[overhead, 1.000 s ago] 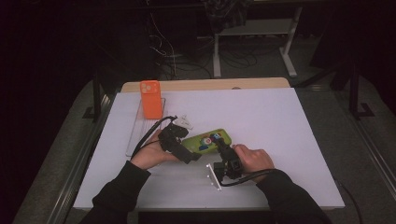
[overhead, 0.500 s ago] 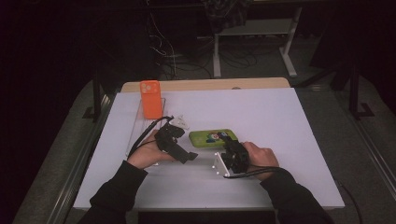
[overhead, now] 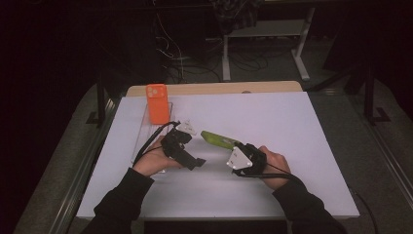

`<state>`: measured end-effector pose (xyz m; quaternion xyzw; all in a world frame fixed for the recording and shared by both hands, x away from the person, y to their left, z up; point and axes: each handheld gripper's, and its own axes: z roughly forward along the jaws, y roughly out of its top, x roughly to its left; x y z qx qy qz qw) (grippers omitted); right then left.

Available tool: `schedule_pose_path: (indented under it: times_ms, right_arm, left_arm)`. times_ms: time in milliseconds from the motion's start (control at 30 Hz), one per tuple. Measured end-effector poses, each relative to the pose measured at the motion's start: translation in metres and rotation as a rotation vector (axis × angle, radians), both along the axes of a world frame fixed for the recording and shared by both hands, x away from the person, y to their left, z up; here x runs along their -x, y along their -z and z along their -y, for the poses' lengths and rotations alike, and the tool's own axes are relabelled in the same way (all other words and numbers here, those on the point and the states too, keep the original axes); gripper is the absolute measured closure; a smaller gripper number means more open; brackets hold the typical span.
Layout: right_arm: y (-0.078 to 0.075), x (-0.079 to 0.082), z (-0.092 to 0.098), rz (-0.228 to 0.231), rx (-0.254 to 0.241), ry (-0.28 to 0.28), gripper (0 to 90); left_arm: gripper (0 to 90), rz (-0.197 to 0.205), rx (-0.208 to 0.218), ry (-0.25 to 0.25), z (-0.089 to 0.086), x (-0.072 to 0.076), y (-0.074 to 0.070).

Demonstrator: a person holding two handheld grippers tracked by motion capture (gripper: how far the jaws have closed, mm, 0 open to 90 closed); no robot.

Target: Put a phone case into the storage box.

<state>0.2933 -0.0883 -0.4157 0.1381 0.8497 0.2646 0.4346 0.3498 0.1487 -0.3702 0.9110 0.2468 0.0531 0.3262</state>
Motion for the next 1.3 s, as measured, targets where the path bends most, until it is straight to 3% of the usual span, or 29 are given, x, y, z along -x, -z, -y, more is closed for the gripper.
schedule_pose_path:
  times_ms: [100, 133, 233, 433, 500, 567, 700, 867, 933, 1000, 1167, 1200, 1267, 1300]
  right_arm:
    - [-0.002, -0.002, 0.002, -0.040, -0.041, 0.005, 75.5]
    - [-0.002, -0.002, 0.002, -0.050, -0.057, 0.010, 75.5]
    - [-0.004, -0.004, 0.003, -0.085, -0.086, 0.013, 75.5]
    - [-0.007, -0.006, 0.004, -0.149, -0.154, 0.026, 75.5]
    - [-0.008, -0.007, 0.005, -0.179, -0.189, 0.040, 75.5]
    - [-0.008, -0.009, 0.006, -0.203, -0.215, 0.051, 75.5]
    - [-0.009, -0.012, 0.009, -0.251, -0.273, 0.066, 75.5]
    - [-0.010, -0.016, 0.013, -0.334, -0.369, 0.091, 75.5]
    - [-0.010, -0.018, 0.015, -0.364, -0.402, 0.092, 75.5]
    - [-0.010, -0.020, 0.017, -0.393, -0.438, 0.101, 75.5]
    - [-0.010, -0.025, 0.023, -0.474, -0.534, 0.125, 75.5]
    - [-0.009, -0.026, 0.025, -0.487, -0.545, 0.125, 75.5]
    - [-0.009, -0.026, 0.026, -0.529, -0.603, 0.144, 75.5]
    - [-0.008, -0.028, 0.027, -0.528, -0.610, 0.136, 75.5]
  left_arm:
    - [0.0, 0.003, 0.007, -0.006, 0.000, 0.000, 0.000]
    - [0.0, 0.008, -0.024, 0.018, -0.003, -0.002, -0.002]
    - [0.0, 0.013, -0.025, 0.021, -0.003, -0.002, -0.002]
    - [0.0, 0.009, -0.022, 0.014, -0.003, -0.002, -0.001]
    - [0.0, 0.003, 0.005, -0.004, -0.001, -0.001, 0.000]
    - [0.0, 0.007, -0.015, 0.011, -0.003, -0.002, -0.001]
    - [0.0, 0.001, 0.004, -0.009, -0.002, -0.001, -0.001]
    - [0.0, 0.002, -0.004, -0.016, -0.003, -0.002, -0.001]
    - [0.0, -0.011, 0.031, -0.045, -0.002, -0.001, 0.000]
    - [0.0, -0.002, 0.007, -0.033, -0.004, -0.003, -0.001]
    - [0.0, -0.002, 0.028, -0.058, -0.005, -0.005, -0.001]
    - [0.0, -0.005, 0.053, -0.080, -0.004, -0.004, 0.000]
    - [0.0, -0.004, 0.053, -0.085, -0.006, -0.006, 0.000]
    - [0.0, -0.001, 0.063, -0.092, -0.006, -0.007, 0.000]
